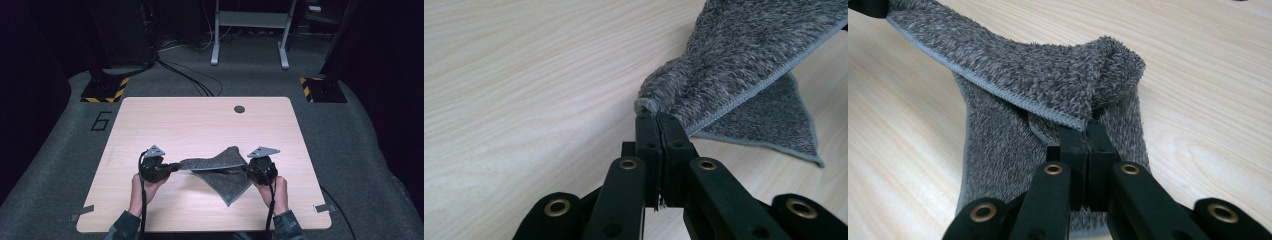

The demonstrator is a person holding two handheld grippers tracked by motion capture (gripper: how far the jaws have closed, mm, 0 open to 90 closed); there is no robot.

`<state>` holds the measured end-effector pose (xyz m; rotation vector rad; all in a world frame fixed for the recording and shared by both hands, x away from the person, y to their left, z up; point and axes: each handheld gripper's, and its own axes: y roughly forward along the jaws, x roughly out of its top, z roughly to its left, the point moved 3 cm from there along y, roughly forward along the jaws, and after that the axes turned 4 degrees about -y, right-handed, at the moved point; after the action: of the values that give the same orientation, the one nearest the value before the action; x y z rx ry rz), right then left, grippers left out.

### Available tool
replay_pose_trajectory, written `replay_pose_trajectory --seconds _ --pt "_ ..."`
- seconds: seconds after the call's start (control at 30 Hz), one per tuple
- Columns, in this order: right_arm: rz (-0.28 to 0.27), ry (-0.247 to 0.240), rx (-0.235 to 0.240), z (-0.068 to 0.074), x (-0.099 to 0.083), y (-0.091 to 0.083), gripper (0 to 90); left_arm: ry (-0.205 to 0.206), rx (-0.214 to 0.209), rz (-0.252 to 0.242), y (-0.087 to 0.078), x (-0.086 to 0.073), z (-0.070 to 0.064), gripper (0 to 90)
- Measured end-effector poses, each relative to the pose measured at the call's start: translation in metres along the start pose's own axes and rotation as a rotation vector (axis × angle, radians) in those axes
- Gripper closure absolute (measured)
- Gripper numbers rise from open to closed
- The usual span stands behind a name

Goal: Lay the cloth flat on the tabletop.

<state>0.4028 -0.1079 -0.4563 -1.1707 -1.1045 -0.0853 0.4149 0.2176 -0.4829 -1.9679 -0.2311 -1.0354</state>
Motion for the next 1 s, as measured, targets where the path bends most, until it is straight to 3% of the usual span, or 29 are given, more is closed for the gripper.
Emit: replay_pose_trajectory --seconds 0.1,0.17,0.2,0.3,0.37,0.4,0.43,0.5,0.53,0.57,0.6,0.63,0.7,0.73,0.8,0.87,0.93,1.0 --pt "-0.003 -0.001 -0.006 0.0 -0.002 0.0 90.0 0.009 0.001 0.017 0.003 -0.002 0.0 88.7" --pt "0.02 0.022 -0.004 -0.003 -0.004 0.011 90.0 0.001 0.002 0.035 0.01 -0.002 0.005 88.8" --pt "0.033 0.018 -0.004 -0.006 -0.005 0.016 90.0 -0.023 0.005 0.046 0.019 0.0 0.012 88.9" --pt "0.054 0.016 -0.016 -0.022 0.003 0.034 90.0 -0.036 0.011 0.061 0.031 0.011 0.022 89.0" --pt "0.083 0.005 -0.033 -0.036 0.016 0.044 90.0 -0.032 0.023 0.07 0.039 0.031 0.03 89.1" --pt "0.083 0.005 -0.033 -0.036 0.016 0.044 90.0 -0.032 0.023 0.07 0.039 0.031 0.03 89.1" --pt "0.085 0.006 -0.033 -0.041 0.023 0.047 90.0 -0.026 0.041 0.061 0.041 0.05 0.036 89.1" --pt "0.106 -0.013 -0.076 -0.058 0.054 0.049 90.0 -0.015 0.069 0.055 0.041 0.078 0.043 89.1" --pt "0.085 -0.047 -0.083 -0.064 0.067 0.048 90.0 0.003 0.094 0.037 0.036 0.102 0.047 89.1" --pt "0.075 -0.069 -0.12 -0.072 0.09 0.042 90.0 0.004 0.108 0.019 0.032 0.118 0.047 89.1" --pt "0.06 -0.09 -0.14 -0.076 0.105 0.035 90.0 0.009 0.126 -0.035 0.017 0.148 0.044 89.1" --pt "0.006 -0.09 -0.168 -0.079 0.135 0.014 90.0 0.024 0.138 -0.069 0.007 0.163 0.041 89.1" --pt "-0.045 -0.13 -0.214 -0.076 0.165 -0.013 90.0 0.08 0.165 -0.146 -0.022 0.189 0.025 89.0" --pt "-0.073 -0.155 -0.235 -0.072 0.176 -0.028 90.0 0.113 0.179 -0.155 -0.033 0.194 0.019 89.0" --pt "-0.109 -0.194 -0.259 -0.062 0.186 -0.051 90.0 0.16 0.185 -0.194 -0.053 0.196 0.005 88.9" --pt "-0.147 -0.228 -0.257 -0.052 0.18 -0.068 90.0 0.186 0.172 -0.206 -0.063 0.182 -0.004 88.9" --pt "-0.142 -0.244 -0.239 -0.046 0.166 -0.07 89.9 0.199 0.163 -0.188 -0.06 0.159 -0.008 88.9" --pt "-0.096 -0.255 -0.212 -0.033 0.138 -0.06 89.7 0.191 0.138 -0.154 -0.051 0.13 -0.009 88.8"
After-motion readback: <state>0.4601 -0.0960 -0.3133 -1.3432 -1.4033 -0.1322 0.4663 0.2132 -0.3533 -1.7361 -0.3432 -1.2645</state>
